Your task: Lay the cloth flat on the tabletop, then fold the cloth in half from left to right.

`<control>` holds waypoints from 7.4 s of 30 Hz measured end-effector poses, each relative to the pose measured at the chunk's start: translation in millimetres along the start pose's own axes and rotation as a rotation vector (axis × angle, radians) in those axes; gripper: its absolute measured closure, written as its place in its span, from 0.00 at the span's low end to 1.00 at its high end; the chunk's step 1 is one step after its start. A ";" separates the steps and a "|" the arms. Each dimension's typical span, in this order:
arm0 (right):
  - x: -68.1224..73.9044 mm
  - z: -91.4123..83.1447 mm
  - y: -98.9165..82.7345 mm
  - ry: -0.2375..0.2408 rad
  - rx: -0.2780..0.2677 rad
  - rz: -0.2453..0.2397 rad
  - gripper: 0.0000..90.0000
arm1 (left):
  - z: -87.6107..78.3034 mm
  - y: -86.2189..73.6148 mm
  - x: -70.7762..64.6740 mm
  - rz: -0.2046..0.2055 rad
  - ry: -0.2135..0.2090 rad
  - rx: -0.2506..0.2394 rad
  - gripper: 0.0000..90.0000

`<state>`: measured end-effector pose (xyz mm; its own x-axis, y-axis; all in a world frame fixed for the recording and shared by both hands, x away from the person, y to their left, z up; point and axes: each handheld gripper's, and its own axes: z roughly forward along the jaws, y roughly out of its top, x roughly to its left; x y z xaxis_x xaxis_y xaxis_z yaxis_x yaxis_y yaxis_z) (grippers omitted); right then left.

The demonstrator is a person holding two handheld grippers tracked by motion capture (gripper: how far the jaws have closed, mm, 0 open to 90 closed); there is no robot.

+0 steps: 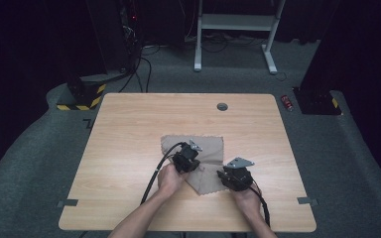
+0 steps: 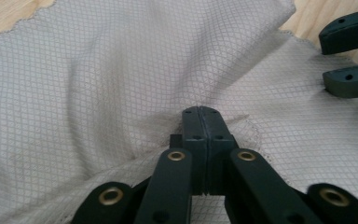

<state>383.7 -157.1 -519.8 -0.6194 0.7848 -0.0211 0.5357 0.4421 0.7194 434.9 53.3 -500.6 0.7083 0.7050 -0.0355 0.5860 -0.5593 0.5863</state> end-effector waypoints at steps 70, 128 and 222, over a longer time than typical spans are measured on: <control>-2.6 -39.4 -24.9 0.007 0.039 0.023 0.77 | -94.6 -140.0 11.8 -0.133 0.076 -0.067 0.60; 28.7 -39.0 -27.9 0.026 0.062 -0.062 0.76 | -101.0 -148.4 -7.8 -0.085 0.035 -0.028 1.00; 109.2 6.3 15.9 0.255 -0.059 -0.170 0.81 | -57.6 -77.7 105.7 -0.342 0.168 -0.162 0.45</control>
<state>328.3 -61.6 -515.1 -0.8251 0.5644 0.0253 0.3829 0.5258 0.7596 441.5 196.3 -503.3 0.4017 0.9071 -0.1261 0.6974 -0.2137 0.6841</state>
